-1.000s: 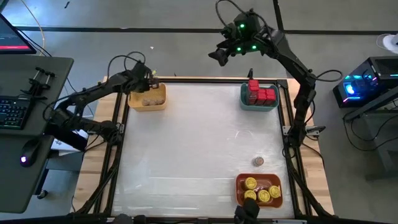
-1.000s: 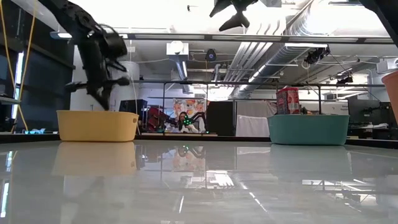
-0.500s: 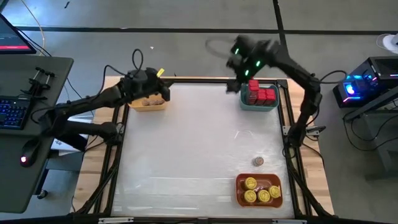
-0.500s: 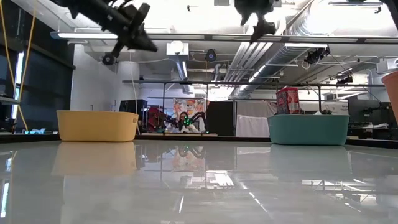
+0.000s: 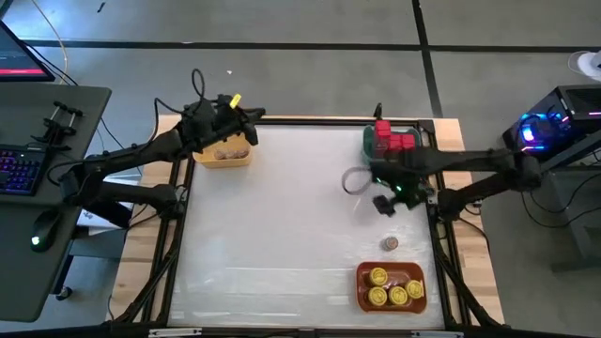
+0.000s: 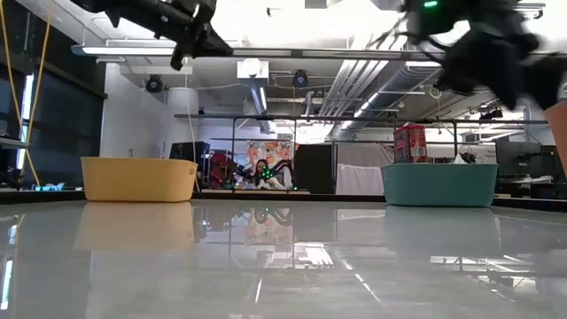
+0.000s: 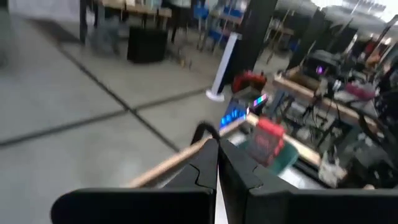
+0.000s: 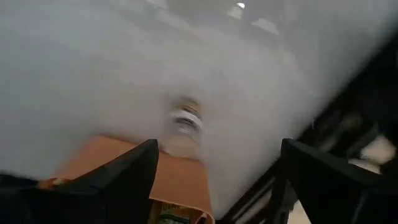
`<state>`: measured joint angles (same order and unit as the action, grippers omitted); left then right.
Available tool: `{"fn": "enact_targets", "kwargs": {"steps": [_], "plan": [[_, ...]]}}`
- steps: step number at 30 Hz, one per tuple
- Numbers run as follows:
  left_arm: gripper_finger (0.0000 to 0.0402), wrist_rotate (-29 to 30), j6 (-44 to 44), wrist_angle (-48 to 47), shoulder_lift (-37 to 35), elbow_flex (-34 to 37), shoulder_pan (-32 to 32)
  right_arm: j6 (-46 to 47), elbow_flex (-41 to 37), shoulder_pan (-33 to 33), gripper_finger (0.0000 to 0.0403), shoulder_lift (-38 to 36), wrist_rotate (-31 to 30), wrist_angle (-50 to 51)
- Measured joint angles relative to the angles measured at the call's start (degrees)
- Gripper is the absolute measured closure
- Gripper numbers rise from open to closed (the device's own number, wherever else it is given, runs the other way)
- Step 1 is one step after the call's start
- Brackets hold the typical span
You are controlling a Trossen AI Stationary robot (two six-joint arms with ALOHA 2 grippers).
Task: Sort spices by type
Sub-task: Put the brown seasoning bottle into the yellow bin
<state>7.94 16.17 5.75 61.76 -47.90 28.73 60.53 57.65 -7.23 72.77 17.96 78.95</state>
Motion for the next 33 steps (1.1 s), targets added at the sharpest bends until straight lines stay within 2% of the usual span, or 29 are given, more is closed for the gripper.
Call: {"fn": "enact_targets", "kwargs": {"steps": [6,10,17,23,30,33], "plan": [[0.0401,0.0,-7.1,9.1,0.1,0.0,0.7,17.8,-9.0,8.9,0.0066,-5.4,0.1,-10.9],[0.0399,0.4,-9.4,7.6,0.2,-0.4,0.5,24.0,-12.0,15.2,0.0066,-4.5,0.5,-14.3],[0.0373,0.8,-10.2,7.6,0.3,-0.5,-1.1,34.7,-18.6,20.6,0.0066,-4.3,2.0,-29.9],[0.0346,1.8,-13.4,7.5,0.3,-0.6,-3.3,38.4,-21.8,22.6,0.0066,-4.3,2.0,-32.9],[0.0322,1.8,-13.9,7.4,0.3,-0.6,-5.5,38.5,-22.9,23.5,0.0067,-4.2,2.1,-34.0],[0.0317,1.8,-13.9,7.4,0.3,-0.6,-6.0,38.4,-22.9,23.5,0.008,-4.1,2.0,-34.1]]}}
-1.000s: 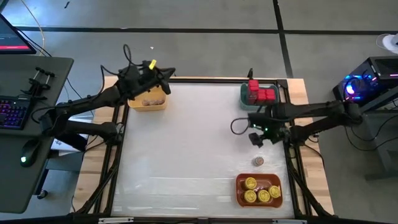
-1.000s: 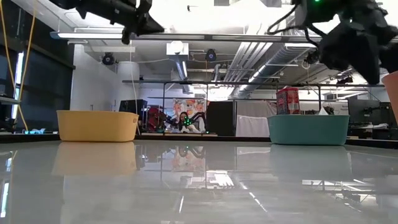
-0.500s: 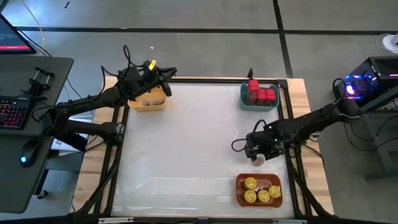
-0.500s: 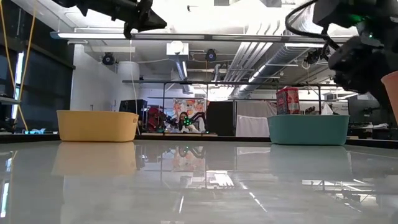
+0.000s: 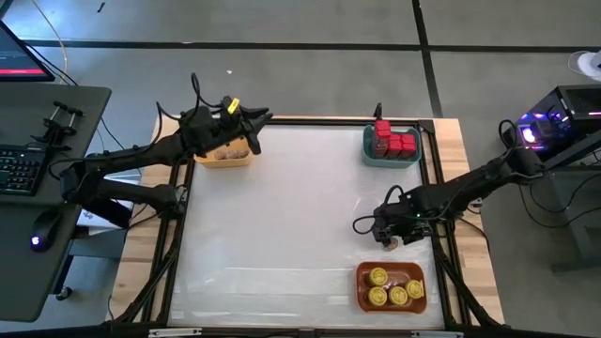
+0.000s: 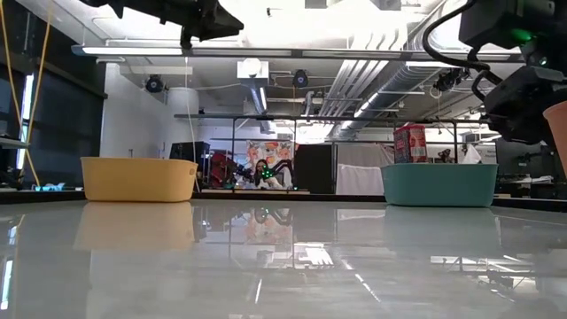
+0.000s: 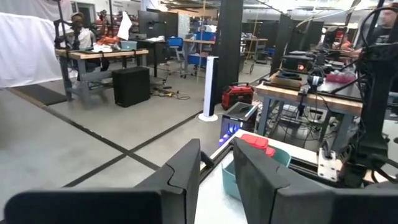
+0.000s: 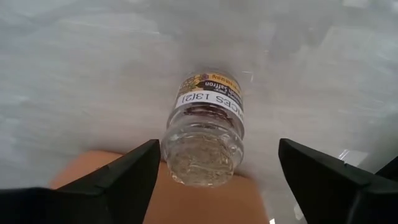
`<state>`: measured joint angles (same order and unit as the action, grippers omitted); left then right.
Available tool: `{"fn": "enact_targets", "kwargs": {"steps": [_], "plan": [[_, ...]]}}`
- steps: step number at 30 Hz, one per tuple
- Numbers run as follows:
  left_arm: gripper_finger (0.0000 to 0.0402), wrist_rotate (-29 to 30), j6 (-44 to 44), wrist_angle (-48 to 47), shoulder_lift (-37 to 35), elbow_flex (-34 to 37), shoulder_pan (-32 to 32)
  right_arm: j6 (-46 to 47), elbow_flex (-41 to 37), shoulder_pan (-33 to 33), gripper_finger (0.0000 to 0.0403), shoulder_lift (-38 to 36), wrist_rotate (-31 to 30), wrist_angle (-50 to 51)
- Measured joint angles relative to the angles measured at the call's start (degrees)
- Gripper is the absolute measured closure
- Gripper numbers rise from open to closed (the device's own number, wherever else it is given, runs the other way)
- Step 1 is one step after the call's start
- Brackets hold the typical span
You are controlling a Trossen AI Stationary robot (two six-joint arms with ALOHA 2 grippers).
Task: Sort spices by type
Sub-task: Put the brown seasoning bottle into the yellow bin
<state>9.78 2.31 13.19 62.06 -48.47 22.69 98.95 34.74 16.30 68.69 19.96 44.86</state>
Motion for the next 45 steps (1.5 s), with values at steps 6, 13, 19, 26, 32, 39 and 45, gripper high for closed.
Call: {"fn": "enact_targets", "kwargs": {"steps": [6,13,19,26,32,39,45], "plan": [[0.0313,0.0,0.0,0.0,0.0,0.0,-0.7,-0.4,0.0,0.0,0.0156,0.0,-0.1,-1.5],[0.0313,0.0,0.0,0.0,0.0,0.0,-1.2,-5.7,0.0,-2.4,0.0305,-0.1,-0.9,-7.5],[0.0313,0.1,-1.4,0.2,-0.6,0.0,-1.1,-14.3,0.0,-9.6,0.0397,0.0,-3.0,-11.6],[0.0313,1.5,-1.5,0.0,-2.0,0.0,-1.1,-24.7,2.6,-15.1,0.0361,-1.2,0.8,-16.0],[0.0313,3.4,-2.5,0.2,-2.4,-0.1,-1.1,-35.3,12.4,-24.1,0.0389,-1.5,-11.3,-2.2],[0.0313,3.3,0.2,0.2,-2.4,-0.1,-1.1,-45.1,15.5,-35.6,0.0401,6.8,-21.1,-3.5],[0.0313,3.3,2.2,0.2,-2.4,-0.1,-1.4,-51.7,21.6,-37.0,0.0402,17.2,-24.3,-3.5]]}}
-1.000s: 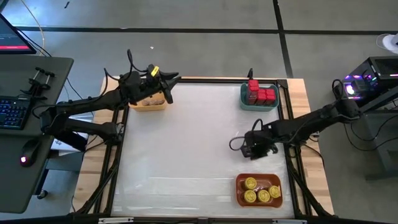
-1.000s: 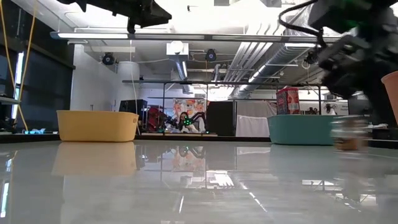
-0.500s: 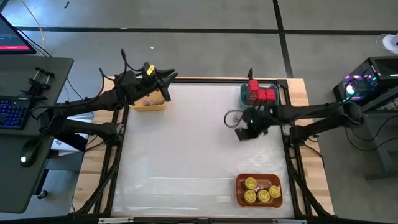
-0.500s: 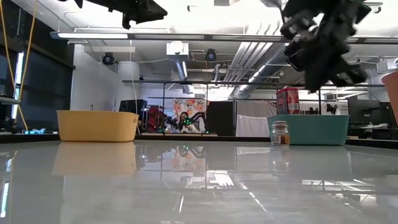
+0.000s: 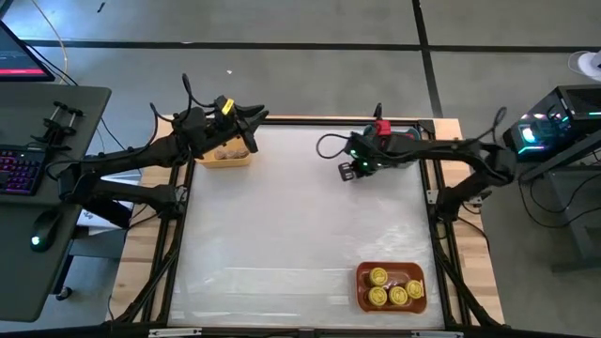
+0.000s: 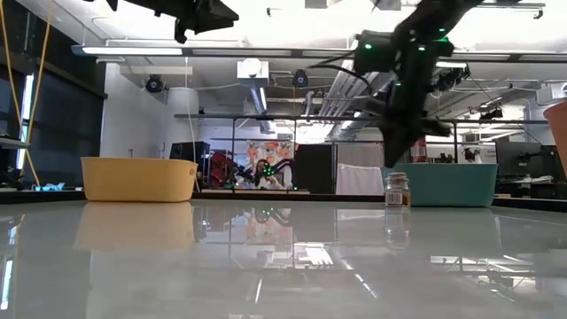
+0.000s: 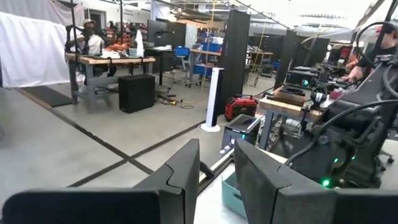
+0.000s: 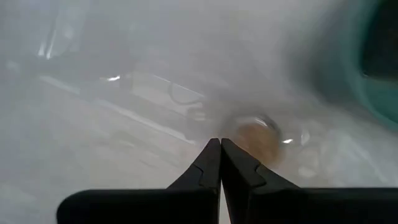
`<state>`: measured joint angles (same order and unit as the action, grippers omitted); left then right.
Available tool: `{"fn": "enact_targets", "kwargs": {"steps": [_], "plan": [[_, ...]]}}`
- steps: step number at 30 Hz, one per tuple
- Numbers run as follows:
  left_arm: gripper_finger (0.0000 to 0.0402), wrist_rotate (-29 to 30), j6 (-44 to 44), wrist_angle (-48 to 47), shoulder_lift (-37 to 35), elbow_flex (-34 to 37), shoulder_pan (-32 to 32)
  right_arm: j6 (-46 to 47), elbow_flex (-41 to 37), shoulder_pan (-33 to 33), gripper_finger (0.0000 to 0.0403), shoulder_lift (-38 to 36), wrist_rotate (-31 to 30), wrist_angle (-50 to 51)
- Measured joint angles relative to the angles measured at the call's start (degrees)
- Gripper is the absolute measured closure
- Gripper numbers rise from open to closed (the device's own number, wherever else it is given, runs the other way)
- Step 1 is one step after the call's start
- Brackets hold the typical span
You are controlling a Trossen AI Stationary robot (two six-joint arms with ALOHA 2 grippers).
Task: Sort spices by type
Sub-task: Put the brown seasoning bottle into the yellow bin
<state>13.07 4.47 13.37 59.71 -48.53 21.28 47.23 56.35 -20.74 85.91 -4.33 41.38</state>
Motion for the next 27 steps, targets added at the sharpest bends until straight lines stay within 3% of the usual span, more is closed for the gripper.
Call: {"fn": "enact_targets", "kwargs": {"steps": [5,10,12,15,27], "plan": [[0.0313,0.0,1.4,-0.2,0.0,0.0,0.0,-6.0,5.8,0.2,0.0402,5.5,-2.2,6.3],[0.0313,0.0,1.4,-0.2,0.0,0.0,-0.1,-10.7,10.0,0.3,0.0402,6.2,-5.0,12.5],[0.0313,0.0,1.4,-0.2,0.0,0.0,-0.1,-12.6,10.8,-0.3,0.0402,6.2,-3.4,14.1],[0.0314,0.0,1.5,-0.2,0.0,0.0,-0.1,-15.4,9.7,-0.8,0.0402,6.2,0.5,15.2],[0.0314,-1.0,2.8,-0.2,0.0,0.0,-0.1,-15.2,7.6,-1.0,0.0403,6.3,0.4,11.4]]}}
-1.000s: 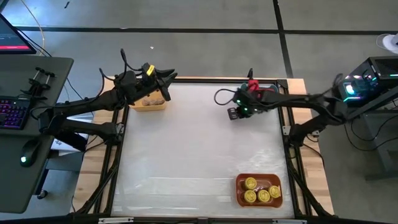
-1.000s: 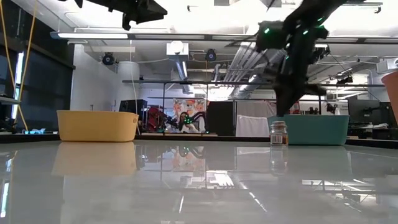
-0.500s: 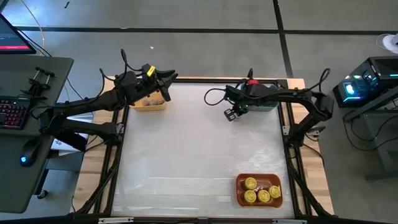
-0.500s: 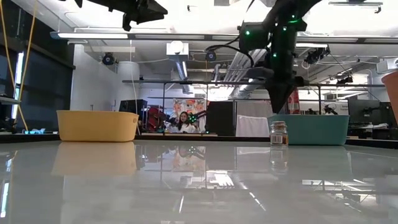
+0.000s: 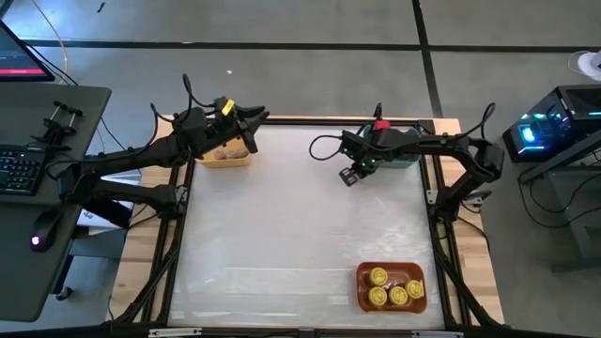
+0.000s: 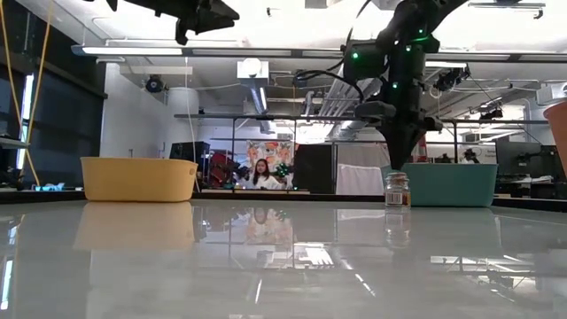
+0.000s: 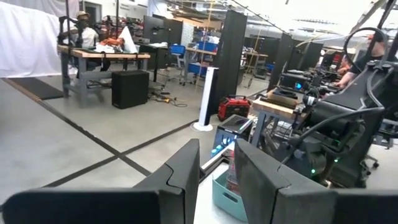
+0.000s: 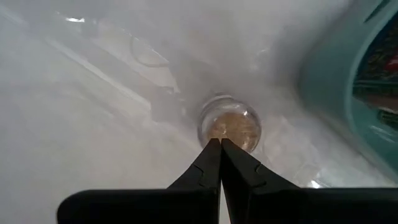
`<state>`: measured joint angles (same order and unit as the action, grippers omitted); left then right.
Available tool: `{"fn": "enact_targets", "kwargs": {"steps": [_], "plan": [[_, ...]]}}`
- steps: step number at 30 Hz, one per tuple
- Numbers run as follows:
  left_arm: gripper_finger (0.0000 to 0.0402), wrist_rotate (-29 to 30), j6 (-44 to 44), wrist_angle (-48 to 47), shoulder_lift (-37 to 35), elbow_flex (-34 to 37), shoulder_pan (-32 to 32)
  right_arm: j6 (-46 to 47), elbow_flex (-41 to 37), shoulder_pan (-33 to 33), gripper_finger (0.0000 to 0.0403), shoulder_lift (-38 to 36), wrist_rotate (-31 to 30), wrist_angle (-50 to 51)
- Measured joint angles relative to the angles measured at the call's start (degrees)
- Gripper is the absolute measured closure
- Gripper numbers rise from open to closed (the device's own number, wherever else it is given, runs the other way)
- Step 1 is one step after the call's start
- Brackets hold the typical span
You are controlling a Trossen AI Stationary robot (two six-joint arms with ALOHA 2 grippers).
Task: Sort spices by type
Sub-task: Put the brown seasoning bottle into the yellow bin
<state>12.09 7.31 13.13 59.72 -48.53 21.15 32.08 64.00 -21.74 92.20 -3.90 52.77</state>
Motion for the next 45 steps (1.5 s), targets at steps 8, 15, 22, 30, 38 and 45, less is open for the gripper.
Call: {"fn": "enact_targets", "kwargs": {"steps": [8,15,22,30,38,45], "plan": [[0.0314,-0.6,0.0,0.0,0.0,0.0,0.0,-1.7,0.0,-0.1,0.0403,0.6,-1.9,1.4],[0.0314,-0.6,0.0,0.0,-0.1,0.0,-0.4,-2.1,0.4,0.0,0.0403,3.3,0.5,-1.2],[0.0314,-0.6,-3.4,0.0,-2.0,0.0,-2.3,-0.6,0.1,0.9,0.0403,4.6,6.7,-15.8],[0.0314,-0.6,-8.1,0.1,-5.7,0.0,-4.9,3.0,0.2,1.2,0.0403,8.5,11.0,-26.6],[0.0314,0.5,-8.0,0.0,-8.0,0.0,-5.2,6.4,2.7,3.6,0.0403,13.5,13.6,-35.9],[0.0314,0.5,-8.0,0.0,-8.7,0.0,-5.2,2.2,15.1,4.8,0.0403,22.2,14.2,-33.7]]}}
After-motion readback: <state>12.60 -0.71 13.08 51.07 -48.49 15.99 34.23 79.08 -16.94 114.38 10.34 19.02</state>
